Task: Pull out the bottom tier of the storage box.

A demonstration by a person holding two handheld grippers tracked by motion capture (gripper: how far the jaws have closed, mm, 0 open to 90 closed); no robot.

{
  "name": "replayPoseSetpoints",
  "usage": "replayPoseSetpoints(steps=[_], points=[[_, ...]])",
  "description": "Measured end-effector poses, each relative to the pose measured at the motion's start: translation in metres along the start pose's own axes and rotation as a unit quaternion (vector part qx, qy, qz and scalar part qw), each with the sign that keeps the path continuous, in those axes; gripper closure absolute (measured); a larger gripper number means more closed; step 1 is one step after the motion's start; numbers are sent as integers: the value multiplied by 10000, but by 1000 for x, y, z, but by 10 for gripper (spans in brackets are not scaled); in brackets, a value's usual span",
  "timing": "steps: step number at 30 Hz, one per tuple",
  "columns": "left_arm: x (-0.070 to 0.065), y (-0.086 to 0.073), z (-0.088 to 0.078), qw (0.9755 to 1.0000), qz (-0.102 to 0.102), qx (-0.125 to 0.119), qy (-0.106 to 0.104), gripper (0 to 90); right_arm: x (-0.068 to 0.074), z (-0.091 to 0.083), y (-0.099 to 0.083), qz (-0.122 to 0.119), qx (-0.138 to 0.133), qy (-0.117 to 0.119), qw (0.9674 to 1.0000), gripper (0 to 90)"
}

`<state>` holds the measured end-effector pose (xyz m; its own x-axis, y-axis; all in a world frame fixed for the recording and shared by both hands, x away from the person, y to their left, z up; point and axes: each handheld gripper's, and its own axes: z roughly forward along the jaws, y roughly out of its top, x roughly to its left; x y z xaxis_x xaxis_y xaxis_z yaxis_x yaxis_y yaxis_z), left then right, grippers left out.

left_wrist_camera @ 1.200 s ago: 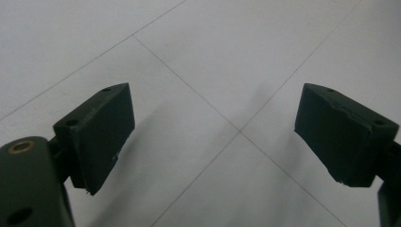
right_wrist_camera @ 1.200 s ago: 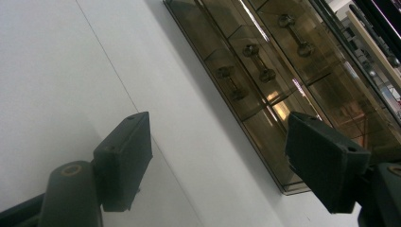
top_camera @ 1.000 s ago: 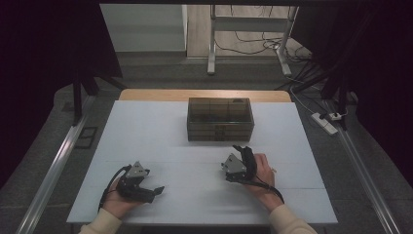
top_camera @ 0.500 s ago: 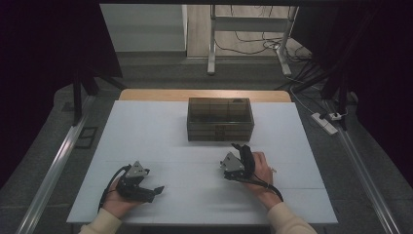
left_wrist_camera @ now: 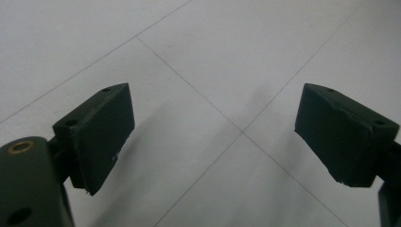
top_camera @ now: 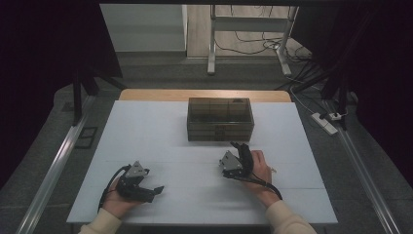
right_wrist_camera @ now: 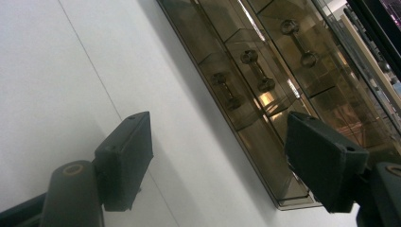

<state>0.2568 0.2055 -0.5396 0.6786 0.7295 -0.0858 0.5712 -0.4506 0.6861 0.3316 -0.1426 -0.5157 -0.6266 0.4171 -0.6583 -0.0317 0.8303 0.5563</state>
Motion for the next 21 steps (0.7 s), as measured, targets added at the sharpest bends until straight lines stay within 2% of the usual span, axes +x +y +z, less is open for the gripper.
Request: replayPoseSetpoints(steps=[21], points=[[1, 0, -1, 10000, -9, 4, 17, 122, -2, 8, 3, -105, -28, -40, 9999, 293]])
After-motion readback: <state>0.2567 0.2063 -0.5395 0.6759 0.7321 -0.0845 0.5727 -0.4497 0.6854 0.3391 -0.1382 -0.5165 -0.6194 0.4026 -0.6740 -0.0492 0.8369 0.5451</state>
